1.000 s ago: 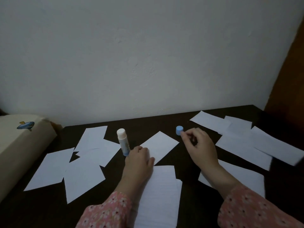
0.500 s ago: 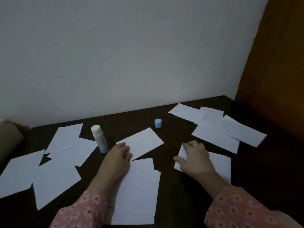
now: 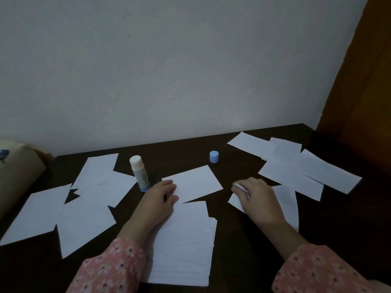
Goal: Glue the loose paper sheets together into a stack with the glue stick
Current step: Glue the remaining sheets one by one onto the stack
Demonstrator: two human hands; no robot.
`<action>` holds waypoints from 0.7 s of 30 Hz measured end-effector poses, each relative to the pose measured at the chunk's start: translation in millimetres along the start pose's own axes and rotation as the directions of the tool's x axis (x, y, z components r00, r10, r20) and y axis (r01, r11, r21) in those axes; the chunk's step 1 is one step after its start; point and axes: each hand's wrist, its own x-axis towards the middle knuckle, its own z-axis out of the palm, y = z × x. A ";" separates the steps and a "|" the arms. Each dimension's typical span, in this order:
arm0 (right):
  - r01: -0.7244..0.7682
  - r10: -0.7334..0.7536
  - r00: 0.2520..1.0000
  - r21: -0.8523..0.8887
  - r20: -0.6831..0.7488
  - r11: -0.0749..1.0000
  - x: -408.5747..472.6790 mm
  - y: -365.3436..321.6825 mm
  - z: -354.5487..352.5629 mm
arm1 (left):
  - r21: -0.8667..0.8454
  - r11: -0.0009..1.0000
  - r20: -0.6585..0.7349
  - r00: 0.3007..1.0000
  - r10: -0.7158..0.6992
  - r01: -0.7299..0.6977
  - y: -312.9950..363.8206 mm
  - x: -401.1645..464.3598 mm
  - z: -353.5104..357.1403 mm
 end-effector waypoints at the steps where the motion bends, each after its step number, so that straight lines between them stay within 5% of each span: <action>1: 0.023 -0.022 1.000 0.010 -0.012 1.000 1.1 -5.4 1.2 | -0.007 1.000 0.003 1.000 0.003 -0.003 -1.1 0.4 -0.4; 12: 0.168 -0.173 0.985 0.159 0.017 0.973 44.3 -79.3 22.6 | -0.199 0.979 -0.018 0.999 0.047 -0.049 -7.5 -1.6 -10.3; 16: 0.213 -0.240 0.970 0.328 0.041 0.920 50.9 -94.9 27.2 | -0.580 0.815 -0.072 0.996 -0.061 0.007 11.0 -13.6 -14.7; 21: 0.302 -0.358 0.930 0.386 0.080 0.872 50.0 -100.1 27.0 | -0.670 0.737 -0.120 0.993 0.002 -0.083 21.8 -12.8 -24.8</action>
